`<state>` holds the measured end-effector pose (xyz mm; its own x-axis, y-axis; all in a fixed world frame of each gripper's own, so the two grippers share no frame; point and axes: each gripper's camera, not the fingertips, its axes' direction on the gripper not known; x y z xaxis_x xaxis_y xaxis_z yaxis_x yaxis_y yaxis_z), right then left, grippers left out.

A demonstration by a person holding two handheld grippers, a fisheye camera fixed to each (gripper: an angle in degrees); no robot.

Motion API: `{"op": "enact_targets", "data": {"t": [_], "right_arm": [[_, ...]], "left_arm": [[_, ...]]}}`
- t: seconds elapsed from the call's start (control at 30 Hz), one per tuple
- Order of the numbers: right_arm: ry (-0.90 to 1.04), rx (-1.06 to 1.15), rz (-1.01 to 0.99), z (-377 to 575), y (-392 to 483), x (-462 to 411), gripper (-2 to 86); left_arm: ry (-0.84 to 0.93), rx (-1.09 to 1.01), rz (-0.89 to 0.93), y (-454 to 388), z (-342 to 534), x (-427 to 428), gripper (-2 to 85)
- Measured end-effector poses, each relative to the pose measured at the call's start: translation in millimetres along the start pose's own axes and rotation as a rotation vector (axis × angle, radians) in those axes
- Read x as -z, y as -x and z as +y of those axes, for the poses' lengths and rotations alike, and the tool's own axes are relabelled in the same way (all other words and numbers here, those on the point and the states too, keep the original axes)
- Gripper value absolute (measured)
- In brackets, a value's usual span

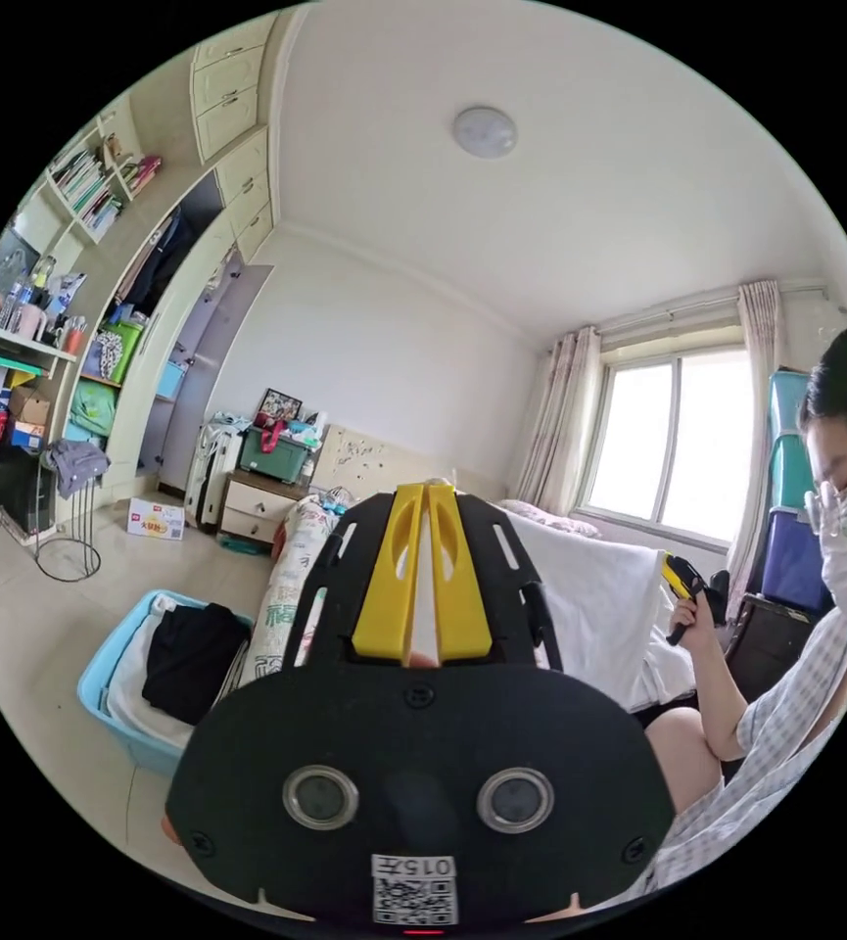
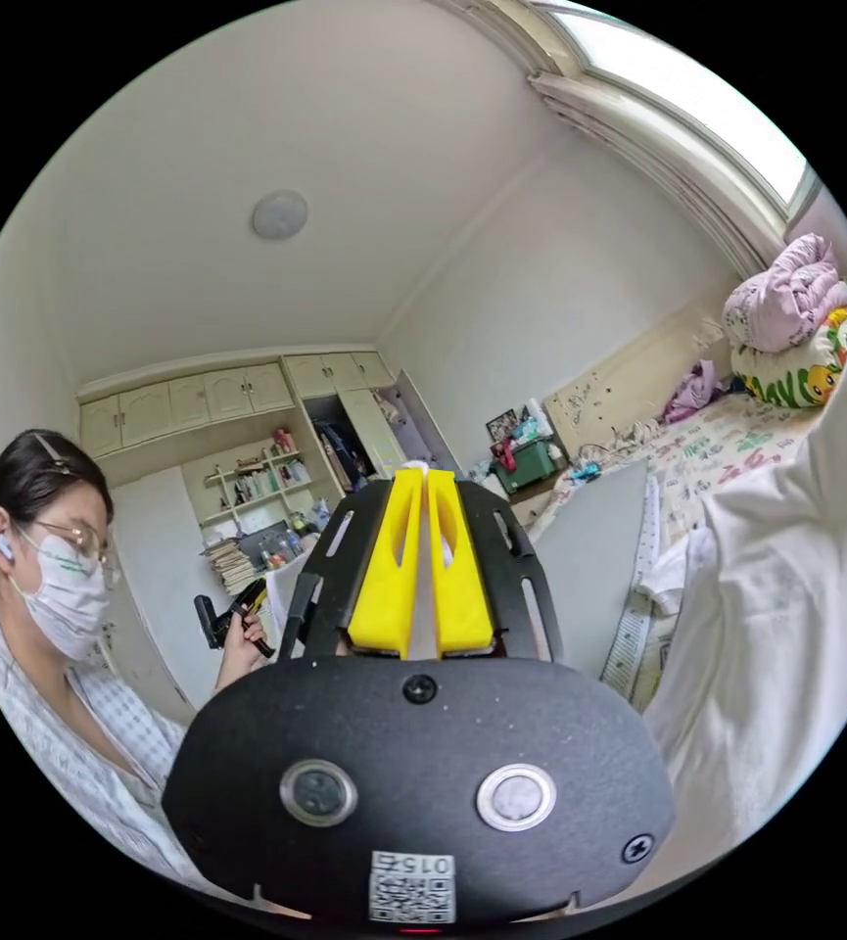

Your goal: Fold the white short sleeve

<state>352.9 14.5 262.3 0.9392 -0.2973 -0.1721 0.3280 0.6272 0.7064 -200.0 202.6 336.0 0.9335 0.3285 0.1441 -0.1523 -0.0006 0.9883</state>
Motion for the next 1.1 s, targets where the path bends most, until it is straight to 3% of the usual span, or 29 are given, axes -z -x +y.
{"op": "enact_targets", "data": {"t": [0.27, 0.37, 0.47, 0.83, 1.1], "right_arm": [[0.334, -0.158, 0.402, 58, -119, -151, -0.1], [0.531, -0.106, 0.536, 77, -149, -220, 0.0], [0.608, -0.026, 0.664, 101, -162, -259, 0.0], [0.477, -0.175, 0.649, 130, -190, -267, 0.7], [0.622, -0.090, 0.631, 148, -169, -265, 6.2]], "left_arm": [[0.368, 0.089, -0.218, 75, 83, -194, -0.7], [0.536, 0.128, -0.287, 101, 114, -261, -0.7], [0.572, 0.086, -0.340, 109, 127, -296, -0.6], [0.540, 0.128, -0.354, 138, 144, -349, 0.0], [0.591, 0.119, -0.411, 159, 145, -371, 8.2]]}}
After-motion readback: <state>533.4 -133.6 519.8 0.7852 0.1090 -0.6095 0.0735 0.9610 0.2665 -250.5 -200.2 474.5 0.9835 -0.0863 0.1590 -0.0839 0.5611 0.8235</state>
